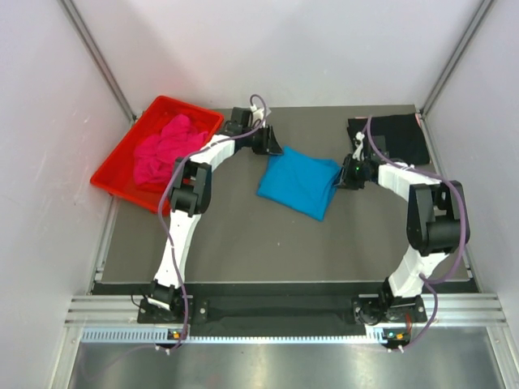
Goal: Fold and stack the t-shirts
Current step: Fold the tshirt
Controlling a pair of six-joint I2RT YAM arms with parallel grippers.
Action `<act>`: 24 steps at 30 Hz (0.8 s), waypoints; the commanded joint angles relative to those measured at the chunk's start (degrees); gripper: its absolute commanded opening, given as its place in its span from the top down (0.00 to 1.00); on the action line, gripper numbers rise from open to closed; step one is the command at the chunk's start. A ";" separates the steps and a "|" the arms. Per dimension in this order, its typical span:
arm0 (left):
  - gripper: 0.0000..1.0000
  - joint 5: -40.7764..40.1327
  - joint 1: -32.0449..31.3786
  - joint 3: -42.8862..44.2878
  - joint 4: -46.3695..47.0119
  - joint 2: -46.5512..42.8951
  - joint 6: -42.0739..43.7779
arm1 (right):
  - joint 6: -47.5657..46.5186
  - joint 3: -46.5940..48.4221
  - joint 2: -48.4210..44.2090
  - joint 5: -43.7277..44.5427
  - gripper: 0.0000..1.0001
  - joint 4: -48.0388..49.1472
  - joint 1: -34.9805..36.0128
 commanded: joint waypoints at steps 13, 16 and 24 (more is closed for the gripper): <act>1.00 -0.85 -0.37 3.01 4.75 1.76 -2.79 | 4.50 0.34 1.20 -3.58 0.84 9.07 -0.64; 1.00 -2.25 -0.29 3.01 4.13 1.85 -3.23 | 4.85 -0.19 0.68 -3.40 0.84 9.68 -0.64; 1.00 -4.27 -0.11 2.75 3.87 2.02 -3.94 | 5.38 -0.36 1.90 -3.67 0.75 10.91 -0.64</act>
